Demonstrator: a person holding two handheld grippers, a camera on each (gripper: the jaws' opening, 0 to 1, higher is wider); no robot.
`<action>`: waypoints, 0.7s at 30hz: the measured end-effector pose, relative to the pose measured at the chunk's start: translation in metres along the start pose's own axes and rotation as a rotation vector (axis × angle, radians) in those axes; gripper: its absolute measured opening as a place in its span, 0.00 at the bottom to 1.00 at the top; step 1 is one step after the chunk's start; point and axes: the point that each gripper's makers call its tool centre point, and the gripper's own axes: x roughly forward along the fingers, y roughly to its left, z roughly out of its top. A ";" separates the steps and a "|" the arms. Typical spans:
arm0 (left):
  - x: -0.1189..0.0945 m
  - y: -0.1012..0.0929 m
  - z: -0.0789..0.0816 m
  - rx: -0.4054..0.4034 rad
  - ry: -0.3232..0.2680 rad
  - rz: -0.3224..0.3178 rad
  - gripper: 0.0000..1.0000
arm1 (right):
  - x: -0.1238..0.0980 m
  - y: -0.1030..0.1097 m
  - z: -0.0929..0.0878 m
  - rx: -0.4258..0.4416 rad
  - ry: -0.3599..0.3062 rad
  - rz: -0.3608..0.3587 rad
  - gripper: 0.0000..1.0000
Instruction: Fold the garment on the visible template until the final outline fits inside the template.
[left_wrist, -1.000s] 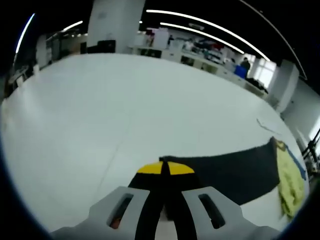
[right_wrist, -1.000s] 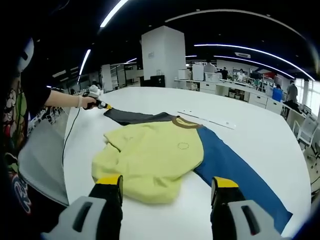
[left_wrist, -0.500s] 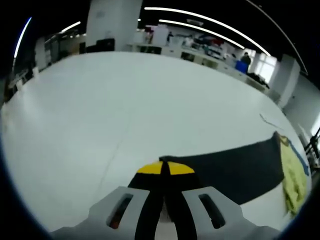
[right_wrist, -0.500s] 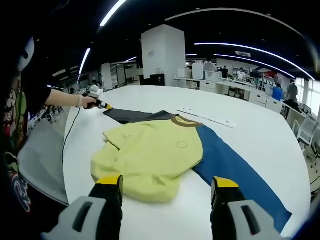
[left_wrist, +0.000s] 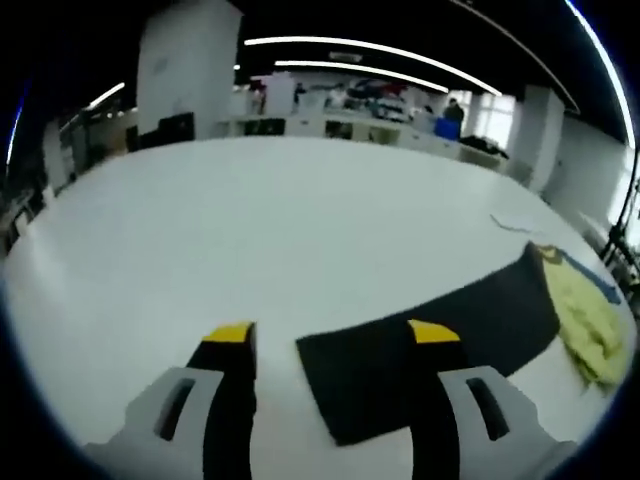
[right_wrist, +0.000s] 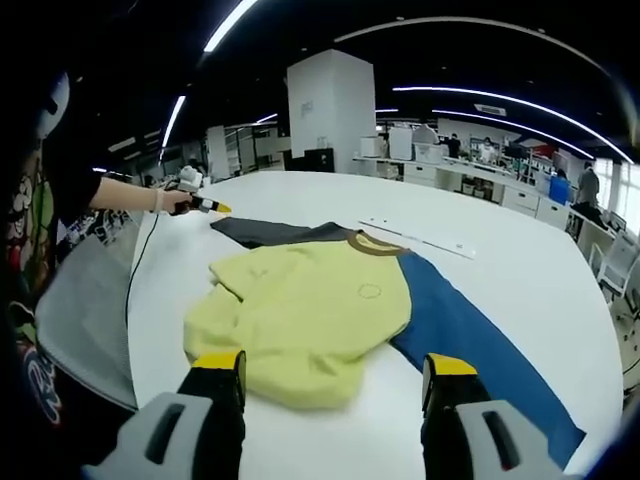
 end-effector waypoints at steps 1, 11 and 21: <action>-0.001 -0.002 0.000 0.003 0.000 -0.005 0.54 | 0.000 0.000 0.000 0.000 -0.001 0.000 0.71; -0.009 -0.019 0.009 0.055 -0.038 -0.095 0.74 | -0.004 0.002 0.004 -0.003 -0.013 0.005 0.73; -0.028 -0.044 0.018 0.093 -0.069 -0.181 0.78 | -0.002 0.002 0.006 -0.013 -0.025 0.009 0.73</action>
